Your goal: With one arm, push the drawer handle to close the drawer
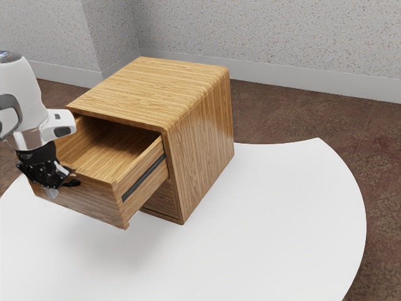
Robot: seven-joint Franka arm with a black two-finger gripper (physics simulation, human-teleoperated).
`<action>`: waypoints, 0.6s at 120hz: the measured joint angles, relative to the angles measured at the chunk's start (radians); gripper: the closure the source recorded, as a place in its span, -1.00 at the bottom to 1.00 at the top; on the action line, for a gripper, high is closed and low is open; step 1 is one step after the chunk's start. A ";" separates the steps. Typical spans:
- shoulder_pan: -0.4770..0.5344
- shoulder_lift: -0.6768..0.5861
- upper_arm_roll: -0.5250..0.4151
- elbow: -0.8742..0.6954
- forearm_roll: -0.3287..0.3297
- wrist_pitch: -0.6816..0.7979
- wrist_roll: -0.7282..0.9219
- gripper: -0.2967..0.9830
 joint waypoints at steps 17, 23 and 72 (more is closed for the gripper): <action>-0.003 0.058 -0.003 0.048 0.001 0.037 0.023 0.69; -0.003 0.075 -0.003 0.058 0.002 0.052 0.030 0.69; -0.005 0.225 -0.005 0.182 -0.003 0.121 0.080 0.69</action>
